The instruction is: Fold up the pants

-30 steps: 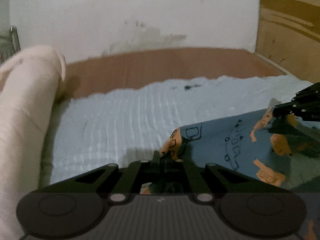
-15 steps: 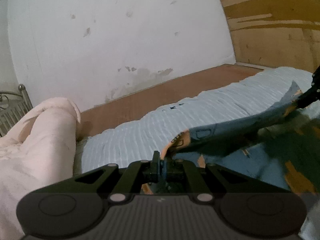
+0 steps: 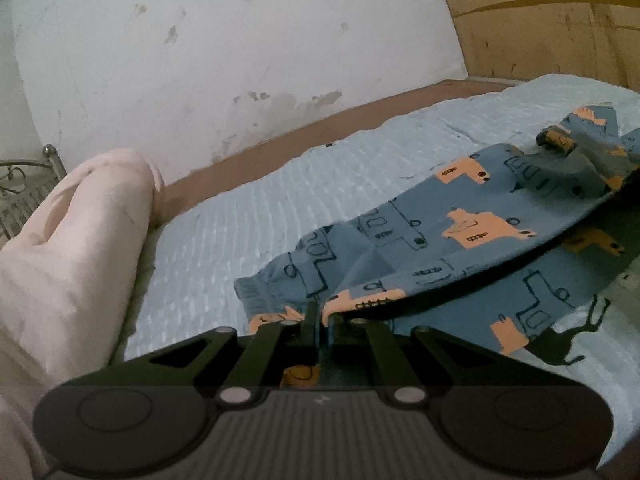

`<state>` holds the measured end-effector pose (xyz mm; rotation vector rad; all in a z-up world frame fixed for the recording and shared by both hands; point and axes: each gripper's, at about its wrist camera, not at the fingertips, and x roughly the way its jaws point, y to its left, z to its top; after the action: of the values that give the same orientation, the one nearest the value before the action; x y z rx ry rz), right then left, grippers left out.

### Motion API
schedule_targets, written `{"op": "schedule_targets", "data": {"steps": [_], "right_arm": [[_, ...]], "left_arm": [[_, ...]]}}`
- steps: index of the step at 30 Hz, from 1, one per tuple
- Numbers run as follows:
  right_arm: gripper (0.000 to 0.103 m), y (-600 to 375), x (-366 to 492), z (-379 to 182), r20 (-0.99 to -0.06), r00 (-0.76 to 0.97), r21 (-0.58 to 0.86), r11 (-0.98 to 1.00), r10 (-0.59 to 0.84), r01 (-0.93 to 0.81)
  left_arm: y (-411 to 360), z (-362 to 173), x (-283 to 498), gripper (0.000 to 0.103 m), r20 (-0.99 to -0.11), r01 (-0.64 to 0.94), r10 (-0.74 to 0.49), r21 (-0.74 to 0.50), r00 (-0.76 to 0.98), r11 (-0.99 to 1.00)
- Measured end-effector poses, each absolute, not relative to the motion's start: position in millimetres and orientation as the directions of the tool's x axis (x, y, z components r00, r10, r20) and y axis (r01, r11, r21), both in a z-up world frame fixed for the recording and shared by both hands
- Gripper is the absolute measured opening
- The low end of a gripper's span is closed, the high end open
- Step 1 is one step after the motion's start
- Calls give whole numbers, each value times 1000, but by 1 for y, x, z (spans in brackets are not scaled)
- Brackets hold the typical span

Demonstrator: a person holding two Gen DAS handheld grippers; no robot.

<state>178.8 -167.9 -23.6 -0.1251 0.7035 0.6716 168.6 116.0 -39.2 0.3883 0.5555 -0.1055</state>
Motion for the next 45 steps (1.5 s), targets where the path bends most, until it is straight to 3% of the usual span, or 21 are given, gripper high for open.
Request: {"op": "schedule_targets", "data": {"steps": [8, 13, 16, 17, 18, 19, 20, 21, 22, 23, 24, 25, 28, 31, 40, 45], "right_arm": [[0, -170, 169, -8, -638, 521, 131, 746, 568, -653], [0, -156, 165, -26, -680, 498, 109, 745, 539, -658], [2, -159, 169, -34, -681, 491, 146, 758, 543, -636], [5, -162, 169, -34, -672, 494, 163, 761, 552, -628], [15, -166, 168, -34, -658, 499, 182, 763, 563, -621], [28, -171, 167, -33, -647, 504, 201, 765, 573, -612], [34, -174, 165, -33, -638, 504, 217, 764, 582, -607], [49, -178, 164, -33, -631, 510, 227, 768, 584, -599], [65, -183, 162, -32, -622, 523, 235, 776, 583, -585], [72, -188, 161, -30, -612, 536, 246, 784, 582, -570], [85, -194, 159, -29, -602, 551, 257, 794, 577, -550], [91, -201, 157, -29, -594, 570, 269, 808, 568, -525], [102, -224, 152, -28, -575, 625, 300, 847, 528, -440], [102, -250, 147, -31, -565, 673, 326, 878, 477, -349], [102, -320, 136, -40, -548, 760, 362, 918, 349, -160], [102, -352, 141, -39, -531, 780, 386, 914, 330, -124]], "left_arm": [[124, -31, 154, 1, -507, 224, 17, 410, 862, 884], [127, -50, 166, 2, -585, 235, 28, 369, 811, 899], [122, -60, 172, 11, -614, 201, 66, 355, 787, 913], [120, -62, 171, 19, -612, 182, 78, 351, 787, 919], [118, -63, 171, 23, -609, 162, 93, 350, 788, 923], [115, -63, 169, 32, -602, 142, 110, 356, 791, 924], [112, -64, 166, 46, -590, 113, 136, 365, 796, 924], [110, -63, 165, 55, -580, 81, 164, 372, 798, 925], [109, -60, 162, 73, -570, 47, 193, 379, 799, 924], [107, -59, 160, 90, -558, 11, 220, 381, 800, 925], [106, -55, 158, 96, -549, -22, 235, 365, 802, 931], [105, -52, 156, 102, -546, -42, 235, 342, 804, 939], [96, -46, 149, 102, -554, -74, 218, 270, 803, 960], [73, -44, 145, 102, -570, -46, 164, 216, 805, 975], [-36, -32, 150, 102, -562, 243, -130, 132, 817, 961], [-107, -31, 161, 102, -560, 427, -272, 165, 783, 889]]}}
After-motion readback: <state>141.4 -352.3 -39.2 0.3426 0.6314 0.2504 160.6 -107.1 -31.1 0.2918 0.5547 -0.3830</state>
